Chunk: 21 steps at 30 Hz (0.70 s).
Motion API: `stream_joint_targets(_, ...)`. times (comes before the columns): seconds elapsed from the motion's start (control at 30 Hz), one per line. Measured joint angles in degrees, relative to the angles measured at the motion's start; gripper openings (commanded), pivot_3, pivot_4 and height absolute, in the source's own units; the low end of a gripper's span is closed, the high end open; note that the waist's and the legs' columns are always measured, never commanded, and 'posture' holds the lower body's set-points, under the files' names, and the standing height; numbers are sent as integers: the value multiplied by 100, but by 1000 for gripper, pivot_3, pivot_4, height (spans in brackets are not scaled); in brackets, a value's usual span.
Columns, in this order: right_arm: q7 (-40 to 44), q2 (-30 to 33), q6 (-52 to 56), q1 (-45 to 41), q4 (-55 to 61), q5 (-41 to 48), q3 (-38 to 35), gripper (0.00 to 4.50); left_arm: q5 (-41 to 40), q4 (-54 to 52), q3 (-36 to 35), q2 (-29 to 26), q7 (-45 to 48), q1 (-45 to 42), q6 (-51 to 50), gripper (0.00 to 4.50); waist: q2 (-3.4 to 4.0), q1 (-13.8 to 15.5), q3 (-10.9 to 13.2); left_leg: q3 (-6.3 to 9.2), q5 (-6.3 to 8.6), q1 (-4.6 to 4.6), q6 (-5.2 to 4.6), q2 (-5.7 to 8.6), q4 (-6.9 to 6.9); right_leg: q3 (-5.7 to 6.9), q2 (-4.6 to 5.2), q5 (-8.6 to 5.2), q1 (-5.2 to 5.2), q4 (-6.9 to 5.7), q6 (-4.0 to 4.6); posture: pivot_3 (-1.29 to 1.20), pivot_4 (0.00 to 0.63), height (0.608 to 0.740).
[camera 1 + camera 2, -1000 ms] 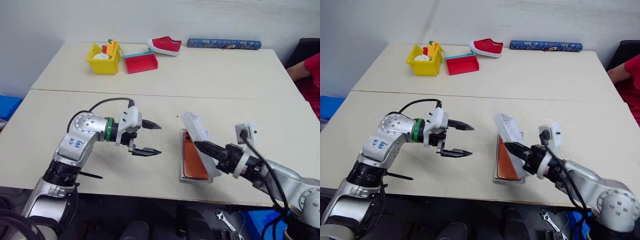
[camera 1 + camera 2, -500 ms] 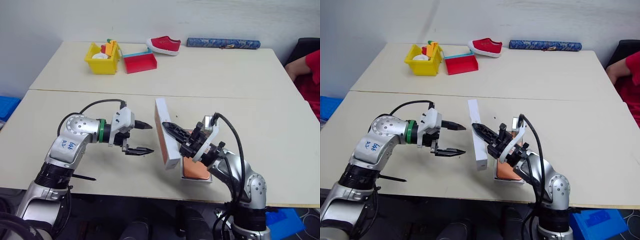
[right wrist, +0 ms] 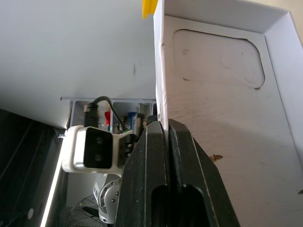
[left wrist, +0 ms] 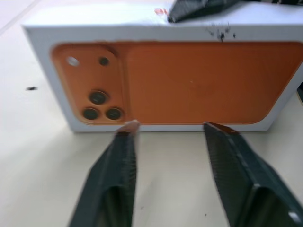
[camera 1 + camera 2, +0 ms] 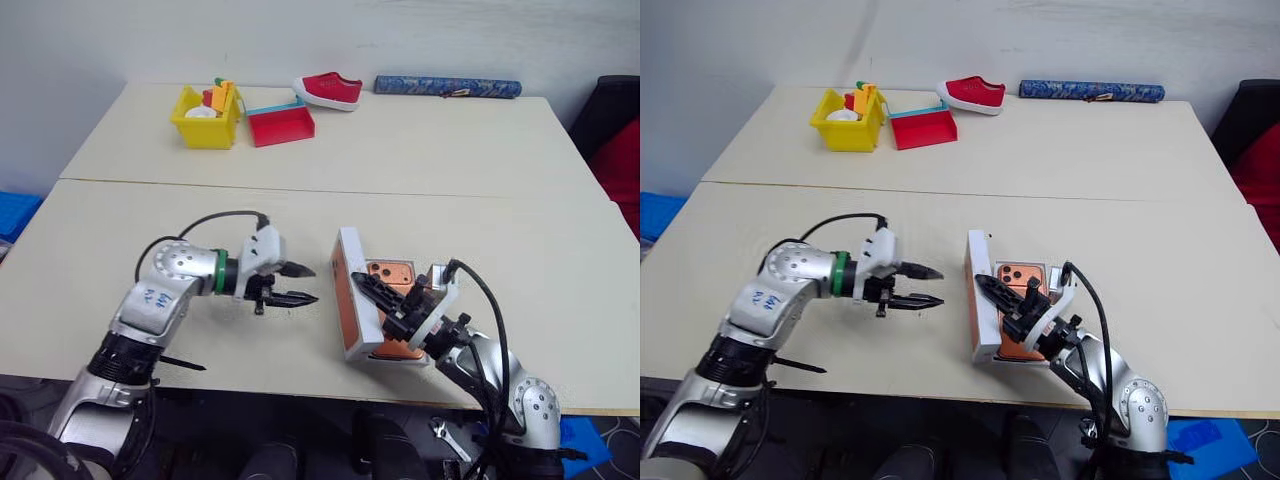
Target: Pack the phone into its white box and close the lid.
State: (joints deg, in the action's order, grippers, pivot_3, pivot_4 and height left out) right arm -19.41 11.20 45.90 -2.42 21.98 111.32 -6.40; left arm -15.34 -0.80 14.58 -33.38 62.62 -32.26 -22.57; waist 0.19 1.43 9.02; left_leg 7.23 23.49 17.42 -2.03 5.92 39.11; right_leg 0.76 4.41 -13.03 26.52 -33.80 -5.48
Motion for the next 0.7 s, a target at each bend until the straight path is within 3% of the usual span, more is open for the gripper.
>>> stream_joint_targets(0.13, 241, 214, -91, 230, 235, -139, 112, 0, 212, 382, 250, 397, 2, -239, 202, 38, -1, 6, -1, -1, 1, 1, -1, 2, 2, -1, 2, 1, 0, 2, -2, 0, 150, 740)
stream_joint_targets(0.23, 445, 439, -115, 354, 401, -310, 127, 0, 290, 609, 337, 621, 0, -491, 291, 38, -3, 6, -2, -1, 1, 2, -2, 1, 2, -1, 2, 1, 0, 4, -3, 0, 150, 740)
stream_joint_targets(0.27, 494, 492, -160, 406, 458, -350, 127, 202, 326, 650, 345, 664, 1, -535, 316, 13, -4, 5, -2, -1, 1, 1, -2, 0, 2, -1, 2, 1, 0, 3, -3, 0, 150, 740)
stream_joint_targets(0.37, 538, 600, -251, 545, 503, -345, 136, 965, 368, 795, 371, 836, 11, -590, 387, 0, -4, 6, -2, -1, 1, 1, -2, 1, 2, -1, 2, 2, -1, 3, -3, 0, 150, 740)
stream_joint_targets(0.47, 539, 738, -358, 634, 542, -295, 129, 2069, 386, 886, 404, 946, 19, -601, 390, 0, -4, 12, -2, -1, 1, 3, -2, 2, 5, -1, 4, 2, -1, 3, -4, 0, 150, 740)
stream_joint_targets(0.7, 725, 1708, -457, 1047, 1045, 26, -446, 4453, 410, 1059, 424, 1235, 52, -731, 431, 0, -5, 31, -2, 0, 2, 7, -5, 1, 7, 0, 4, 5, -6, 13, -9, 0, 150, 740)
